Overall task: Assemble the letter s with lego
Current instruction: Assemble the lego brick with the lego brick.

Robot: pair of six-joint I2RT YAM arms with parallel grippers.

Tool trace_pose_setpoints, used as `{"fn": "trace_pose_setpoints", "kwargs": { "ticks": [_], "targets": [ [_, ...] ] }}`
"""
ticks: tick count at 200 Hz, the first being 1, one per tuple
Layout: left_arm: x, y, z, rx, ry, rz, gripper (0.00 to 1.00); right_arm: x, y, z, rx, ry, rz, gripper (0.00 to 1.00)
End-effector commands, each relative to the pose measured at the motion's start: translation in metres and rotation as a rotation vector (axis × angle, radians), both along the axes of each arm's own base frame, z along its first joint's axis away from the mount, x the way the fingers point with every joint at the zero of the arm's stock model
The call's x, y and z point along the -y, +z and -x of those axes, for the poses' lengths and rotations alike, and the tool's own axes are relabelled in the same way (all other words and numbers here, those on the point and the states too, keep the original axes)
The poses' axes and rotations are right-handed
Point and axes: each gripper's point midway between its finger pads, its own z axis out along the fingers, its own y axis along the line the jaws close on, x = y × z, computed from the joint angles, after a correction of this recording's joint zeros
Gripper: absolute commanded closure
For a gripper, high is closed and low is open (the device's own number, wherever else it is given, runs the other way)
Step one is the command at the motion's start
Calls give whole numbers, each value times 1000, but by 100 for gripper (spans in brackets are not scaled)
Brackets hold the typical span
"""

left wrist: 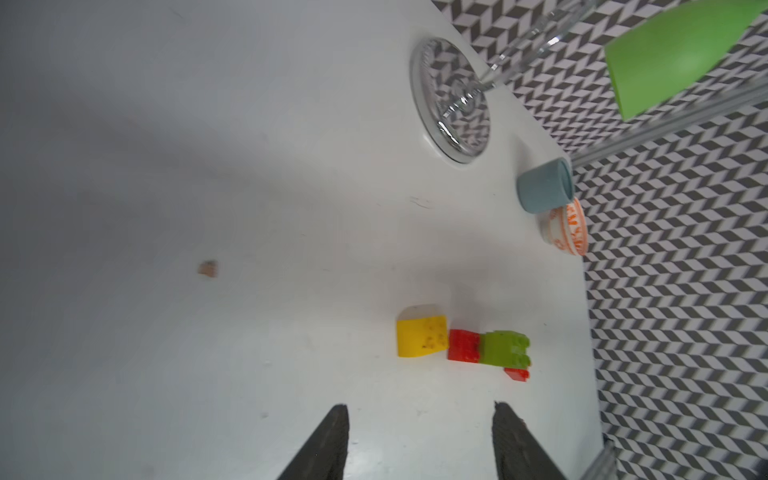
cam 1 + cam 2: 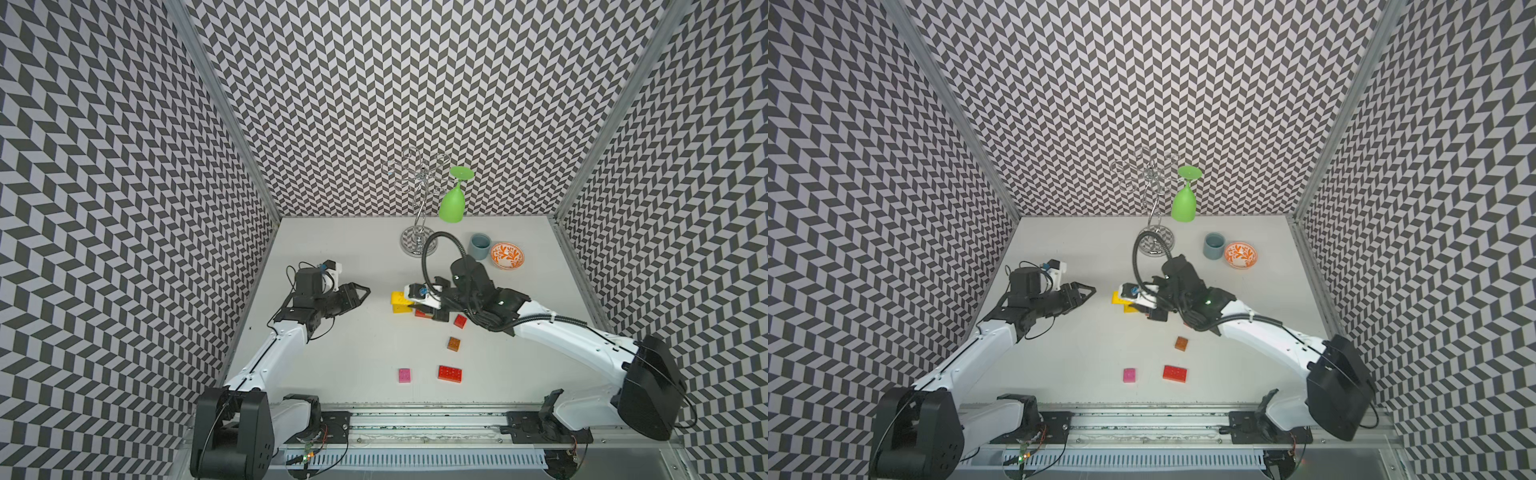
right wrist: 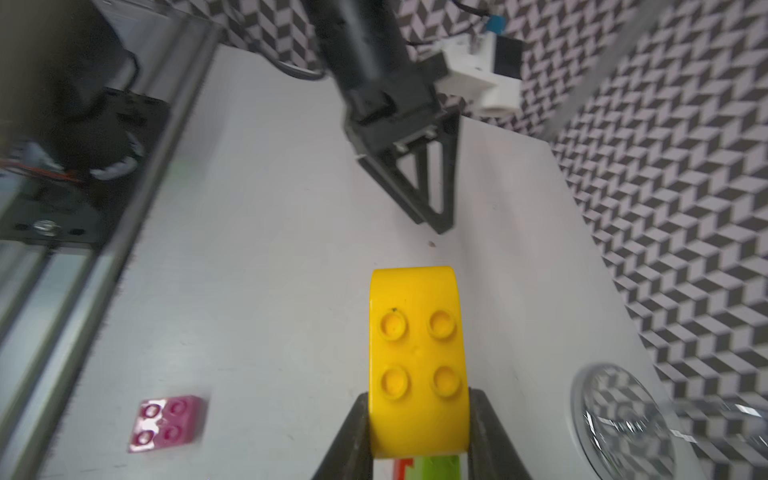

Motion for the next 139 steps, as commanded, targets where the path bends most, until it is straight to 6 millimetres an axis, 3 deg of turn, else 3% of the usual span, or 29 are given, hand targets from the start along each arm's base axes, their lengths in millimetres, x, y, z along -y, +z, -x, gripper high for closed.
{"fn": "trace_pose_setpoints", "kwargs": {
  "ticks": [1,36,106,139],
  "targets": [
    [44,24,-3,54,-120,166,37,44,-20,-15,-12,-86,85,92],
    [76,9,-6,29,-210,231,24,69,-30,-33,-46,-143,54,92],
    [98,-6,-5,37,-302,282,14,52,-76,-41,-256,-113,66,92],
    [103,-15,-2,22,-326,299,12,51,-80,-40,-242,-90,75,92]
  ]
}}
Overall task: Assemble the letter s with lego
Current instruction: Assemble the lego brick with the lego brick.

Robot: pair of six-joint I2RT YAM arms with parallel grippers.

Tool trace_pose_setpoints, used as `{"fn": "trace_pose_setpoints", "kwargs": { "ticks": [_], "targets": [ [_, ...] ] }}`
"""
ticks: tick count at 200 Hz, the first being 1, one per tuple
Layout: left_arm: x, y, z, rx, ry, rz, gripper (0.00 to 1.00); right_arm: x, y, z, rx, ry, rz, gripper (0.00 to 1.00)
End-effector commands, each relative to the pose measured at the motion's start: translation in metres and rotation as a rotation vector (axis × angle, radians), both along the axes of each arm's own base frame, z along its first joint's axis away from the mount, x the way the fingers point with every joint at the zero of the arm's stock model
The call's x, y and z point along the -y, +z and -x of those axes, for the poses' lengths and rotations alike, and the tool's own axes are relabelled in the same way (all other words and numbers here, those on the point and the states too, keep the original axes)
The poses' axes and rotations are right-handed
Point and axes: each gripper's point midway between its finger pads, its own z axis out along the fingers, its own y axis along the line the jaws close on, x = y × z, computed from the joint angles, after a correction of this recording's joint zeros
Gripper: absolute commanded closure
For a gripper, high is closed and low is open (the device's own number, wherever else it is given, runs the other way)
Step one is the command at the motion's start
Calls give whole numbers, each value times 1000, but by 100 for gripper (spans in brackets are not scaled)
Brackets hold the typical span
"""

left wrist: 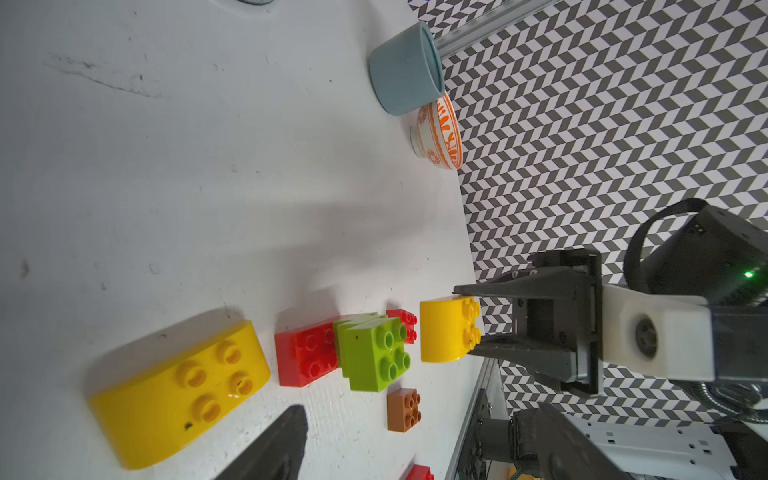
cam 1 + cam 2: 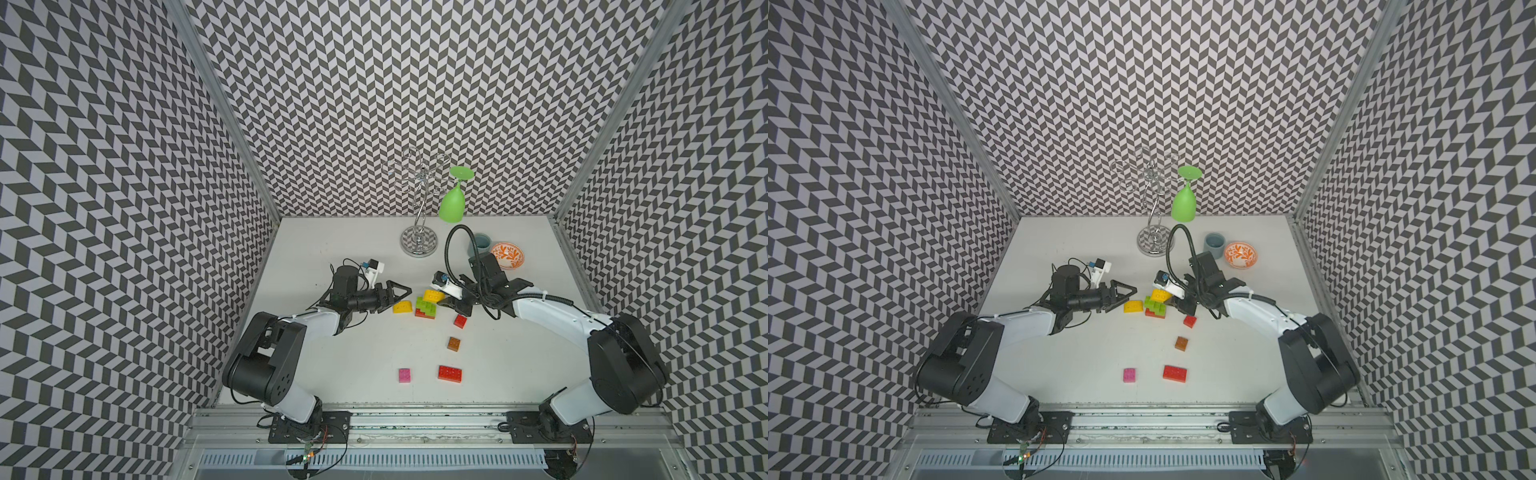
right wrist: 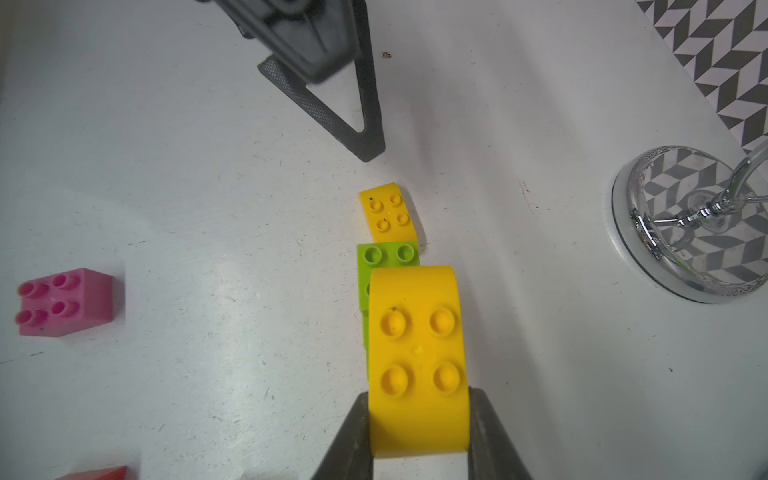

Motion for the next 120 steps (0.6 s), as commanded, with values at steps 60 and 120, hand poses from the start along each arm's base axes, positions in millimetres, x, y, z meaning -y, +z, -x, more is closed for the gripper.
{"fn": "trace_pose_setpoints", "kwargs": {
  "ticks": [60,120],
  "targets": [
    [19,-8,7,-2,-82,52,11,-19,13,-5,25,56,-53,92],
    [29,-15,12,-22,-121,53,12,-32,6,-1,10,68,-66,91]
  ]
}}
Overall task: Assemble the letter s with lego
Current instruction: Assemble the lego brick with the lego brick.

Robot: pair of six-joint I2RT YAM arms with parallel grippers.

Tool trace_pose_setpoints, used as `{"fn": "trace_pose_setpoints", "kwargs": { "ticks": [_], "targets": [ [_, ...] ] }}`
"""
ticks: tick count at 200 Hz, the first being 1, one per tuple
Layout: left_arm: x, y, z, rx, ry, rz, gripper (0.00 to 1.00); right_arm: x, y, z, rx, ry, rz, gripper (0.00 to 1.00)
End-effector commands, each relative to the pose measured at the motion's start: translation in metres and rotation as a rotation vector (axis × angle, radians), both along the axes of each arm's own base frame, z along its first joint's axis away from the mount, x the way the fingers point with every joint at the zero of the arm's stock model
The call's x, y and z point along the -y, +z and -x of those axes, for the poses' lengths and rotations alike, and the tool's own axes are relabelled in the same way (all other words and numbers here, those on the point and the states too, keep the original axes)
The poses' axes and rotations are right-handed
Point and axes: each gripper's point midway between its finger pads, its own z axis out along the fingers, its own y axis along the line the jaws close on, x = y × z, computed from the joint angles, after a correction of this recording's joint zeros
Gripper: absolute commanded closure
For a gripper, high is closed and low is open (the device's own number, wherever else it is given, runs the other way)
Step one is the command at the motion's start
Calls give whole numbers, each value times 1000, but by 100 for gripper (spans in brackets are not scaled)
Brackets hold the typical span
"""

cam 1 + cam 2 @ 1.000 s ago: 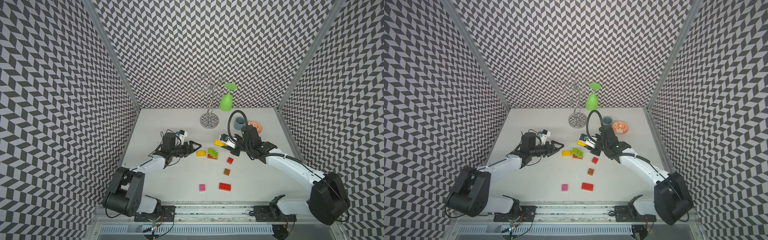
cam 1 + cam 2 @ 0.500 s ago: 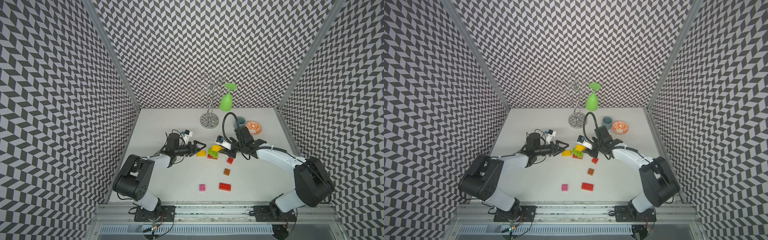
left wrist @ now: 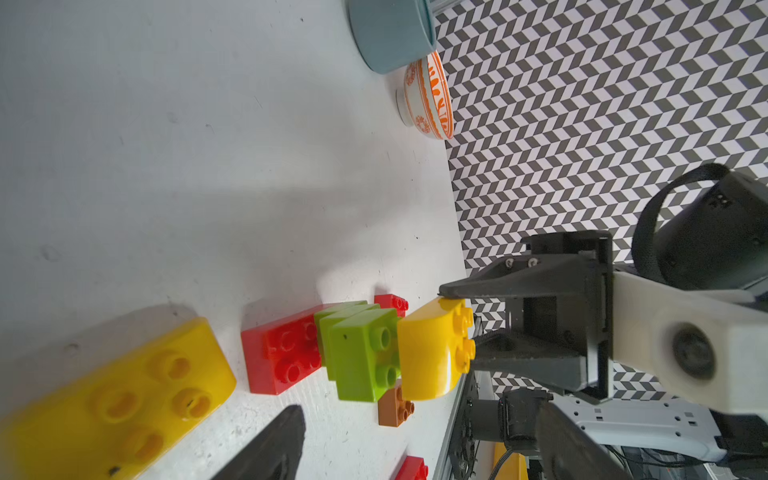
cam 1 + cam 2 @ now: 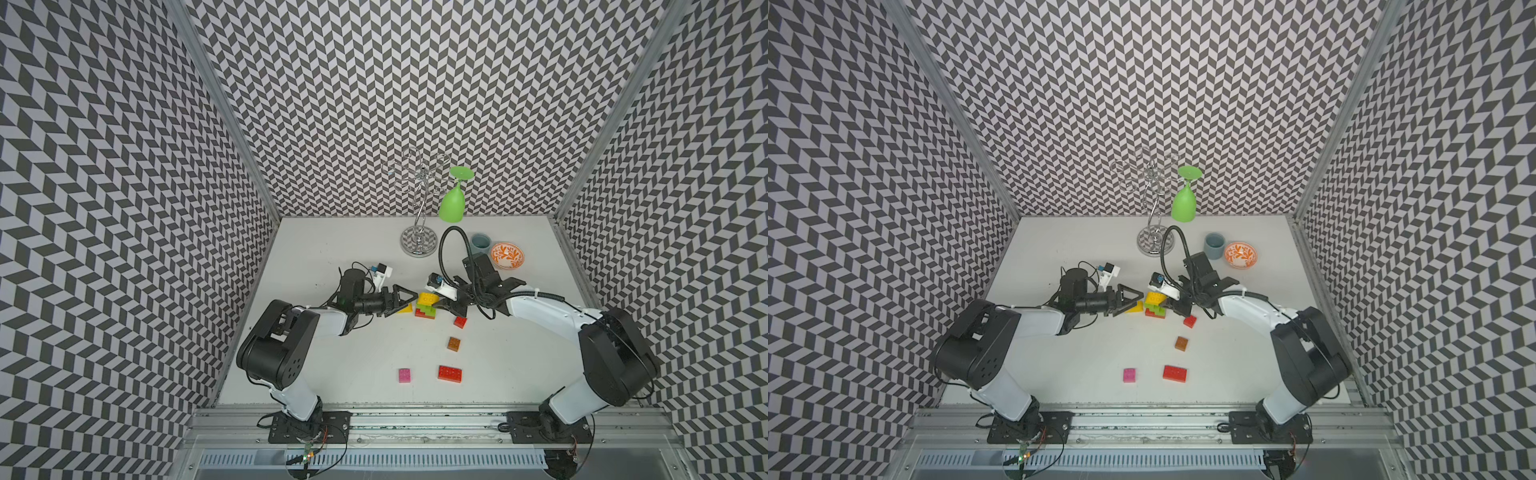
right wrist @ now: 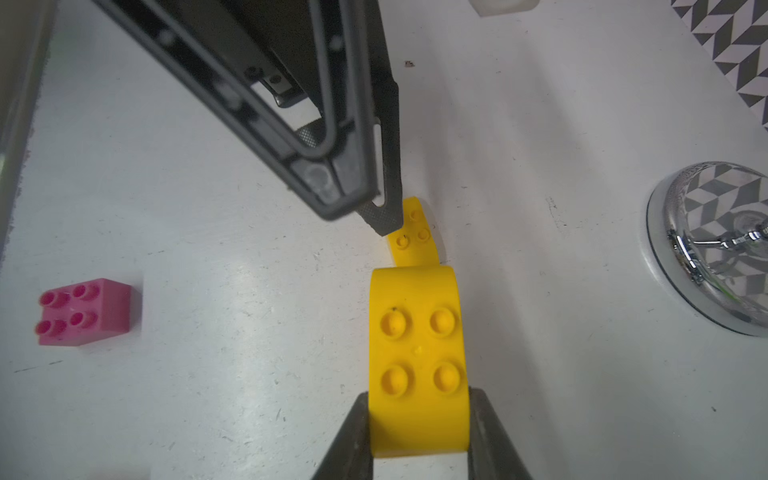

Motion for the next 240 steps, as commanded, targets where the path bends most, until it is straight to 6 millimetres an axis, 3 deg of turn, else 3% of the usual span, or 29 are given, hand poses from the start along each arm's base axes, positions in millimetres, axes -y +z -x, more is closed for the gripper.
{"fn": "trace_pose_setpoints", "kwargs": {
  "ticks": [1,240],
  "targets": [
    [8,1,1,18,-37,16,12,-14,14,-6,40,20,-57,91],
    [25,-9,-4,-16,-71,26,16,-11,4,-2,21,-12,-48,87]
  ]
}}
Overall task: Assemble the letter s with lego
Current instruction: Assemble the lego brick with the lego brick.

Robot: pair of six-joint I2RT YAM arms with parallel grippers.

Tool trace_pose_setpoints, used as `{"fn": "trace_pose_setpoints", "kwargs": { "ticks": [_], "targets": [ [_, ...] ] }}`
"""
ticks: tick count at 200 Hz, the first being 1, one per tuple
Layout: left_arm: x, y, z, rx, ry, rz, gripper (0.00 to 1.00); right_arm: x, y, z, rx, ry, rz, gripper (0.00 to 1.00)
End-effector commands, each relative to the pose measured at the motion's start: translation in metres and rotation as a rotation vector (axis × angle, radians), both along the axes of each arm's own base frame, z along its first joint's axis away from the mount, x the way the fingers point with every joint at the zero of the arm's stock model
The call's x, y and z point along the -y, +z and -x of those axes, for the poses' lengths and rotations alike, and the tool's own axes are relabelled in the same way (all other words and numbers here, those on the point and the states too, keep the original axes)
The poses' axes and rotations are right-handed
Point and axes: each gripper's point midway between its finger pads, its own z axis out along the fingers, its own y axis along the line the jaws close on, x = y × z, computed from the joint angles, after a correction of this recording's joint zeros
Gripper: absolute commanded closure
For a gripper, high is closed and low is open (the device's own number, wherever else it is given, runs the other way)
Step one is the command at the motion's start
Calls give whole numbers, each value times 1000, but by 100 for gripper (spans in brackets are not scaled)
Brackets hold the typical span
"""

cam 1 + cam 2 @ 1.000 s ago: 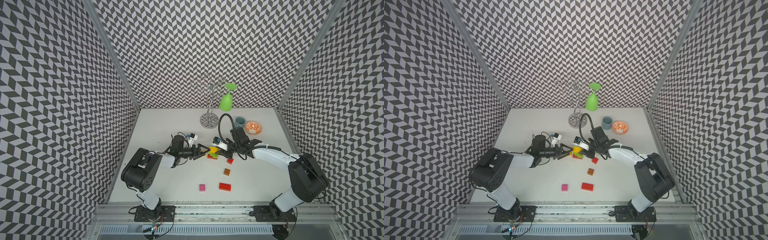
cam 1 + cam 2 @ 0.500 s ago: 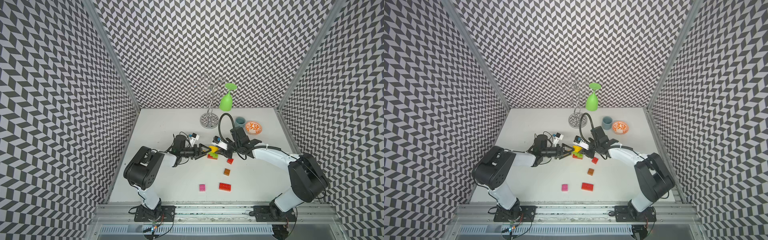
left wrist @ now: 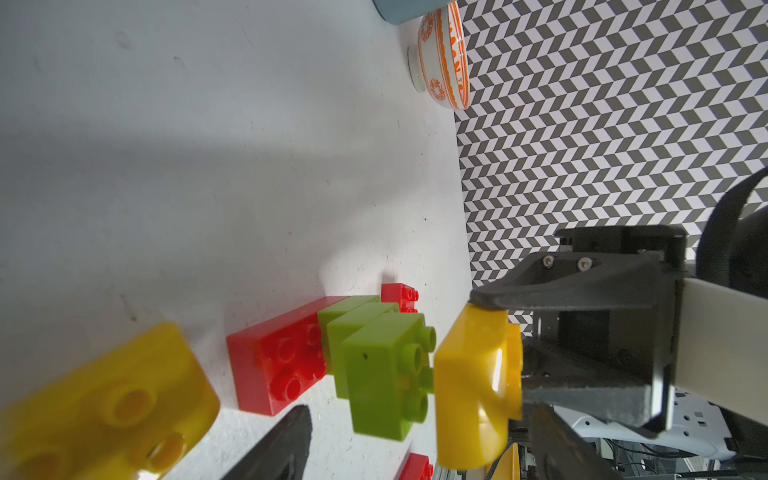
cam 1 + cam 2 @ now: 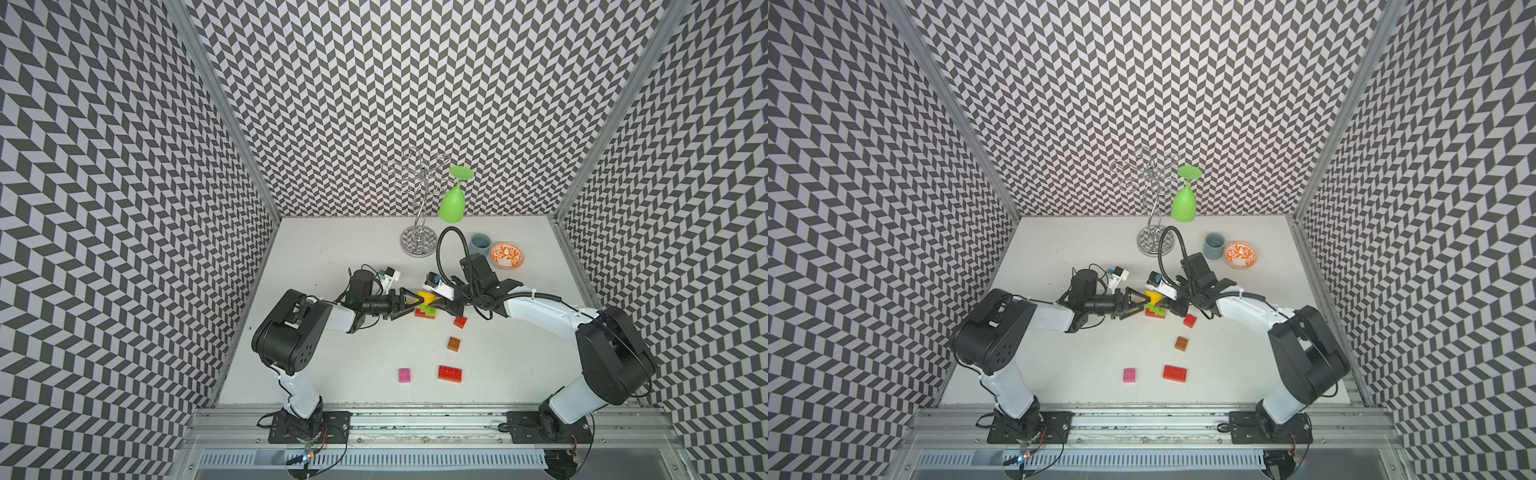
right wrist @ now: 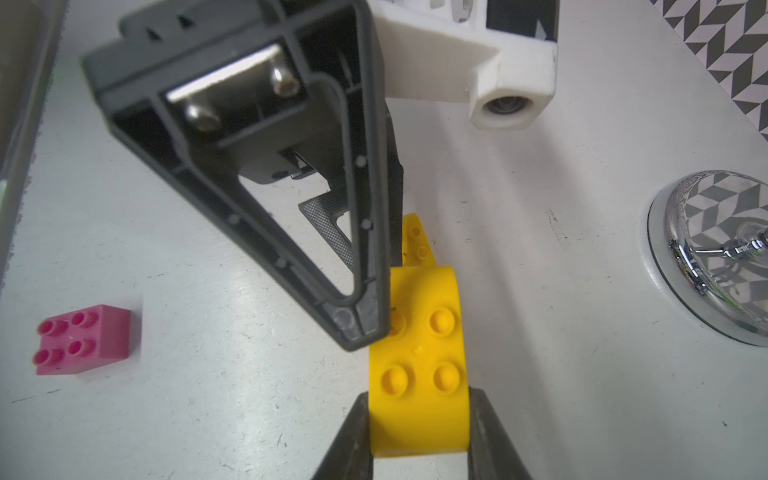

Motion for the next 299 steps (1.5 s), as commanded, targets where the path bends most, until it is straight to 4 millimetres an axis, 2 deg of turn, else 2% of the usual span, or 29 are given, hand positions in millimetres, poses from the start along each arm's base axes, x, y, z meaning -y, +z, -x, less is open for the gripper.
{"fn": "trace_pose_setpoints", "kwargs": {
  "ticks": [1,147,299],
  "targets": [
    [8,11,-4,43,-24,30,16,-4,2,0,21,8,-18,87],
    [11,2,-3,14,-34,35,34,-1,-5,-2,21,-5,3,82],
    [11,3,-2,16,-40,40,42,-1,-6,-2,21,0,16,81]
  ]
}}
